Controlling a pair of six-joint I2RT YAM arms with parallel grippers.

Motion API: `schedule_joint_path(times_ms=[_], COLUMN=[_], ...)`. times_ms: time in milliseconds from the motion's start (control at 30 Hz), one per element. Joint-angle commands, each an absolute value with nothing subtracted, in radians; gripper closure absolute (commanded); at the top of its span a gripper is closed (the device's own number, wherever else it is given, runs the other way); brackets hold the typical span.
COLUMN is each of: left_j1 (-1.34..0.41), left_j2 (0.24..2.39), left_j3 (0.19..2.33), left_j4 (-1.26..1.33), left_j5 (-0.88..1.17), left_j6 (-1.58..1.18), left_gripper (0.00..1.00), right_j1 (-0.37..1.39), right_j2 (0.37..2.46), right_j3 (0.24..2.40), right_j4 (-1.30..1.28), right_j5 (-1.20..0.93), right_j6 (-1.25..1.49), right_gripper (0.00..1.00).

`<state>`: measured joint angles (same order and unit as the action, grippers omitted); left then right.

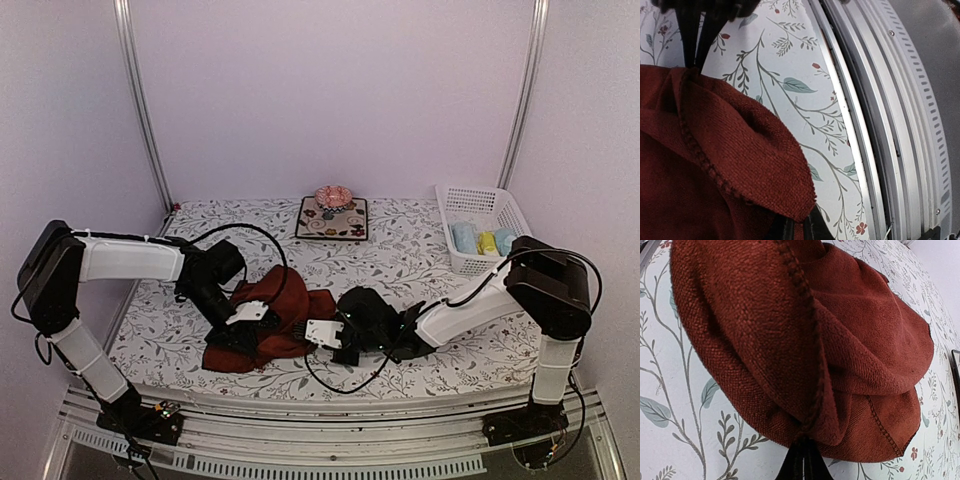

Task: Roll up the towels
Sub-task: Pick up the towel from the center of the board.

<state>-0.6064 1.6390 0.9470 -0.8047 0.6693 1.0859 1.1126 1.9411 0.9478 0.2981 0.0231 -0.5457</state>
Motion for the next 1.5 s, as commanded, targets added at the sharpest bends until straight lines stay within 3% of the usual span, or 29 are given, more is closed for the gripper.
schedule_joint_path(times_ms=[0, 67, 200, 333, 400, 433, 867, 1100, 1467], left_j1=[-0.599, -0.598, -0.597, -0.589, -0.589, -0.588, -0.567, -0.561, -0.562], left_j2=[1.651, 1.644, 1.603, 1.543, 1.502, 1.48, 1.185, 1.163, 1.07], left_j3=[0.95, 0.948, 0.933, 0.911, 0.896, 0.885, 0.639, 0.558, 0.465], left_j4=[-0.786, -0.783, -0.759, -0.733, -0.719, -0.703, -0.513, -0.506, -0.527], left_j5=[0.681, 0.68, 0.667, 0.635, 0.605, 0.586, 0.3, 0.236, 0.149], left_j6=[1.078, 1.079, 1.072, 1.061, 1.056, 1.047, 0.971, 0.995, 1.023], left_gripper=[0.91, 0.89, 0.68, 0.35, 0.06, 0.04, 0.03, 0.03, 0.12], right_j1=[1.119, 1.119, 1.118, 1.107, 1.105, 1.103, 1.034, 0.981, 0.974], right_j2=[1.965, 1.957, 1.883, 1.776, 1.726, 1.7, 1.484, 1.322, 1.335], right_j3=[0.989, 0.986, 0.937, 0.904, 0.897, 0.896, 0.903, 0.833, 0.828], right_j4=[0.296, 0.319, 0.386, 0.402, 0.391, 0.38, 0.095, 0.084, 0.078], right_j5=[0.062, 0.127, 0.288, 0.468, 0.577, 0.626, 0.933, 0.946, 0.961], right_j6=[-0.523, -0.511, -0.513, -0.513, -0.512, -0.513, -0.276, -0.188, -0.169], right_gripper=[0.98, 0.98, 0.98, 0.98, 0.98, 0.98, 0.98, 0.98, 0.98])
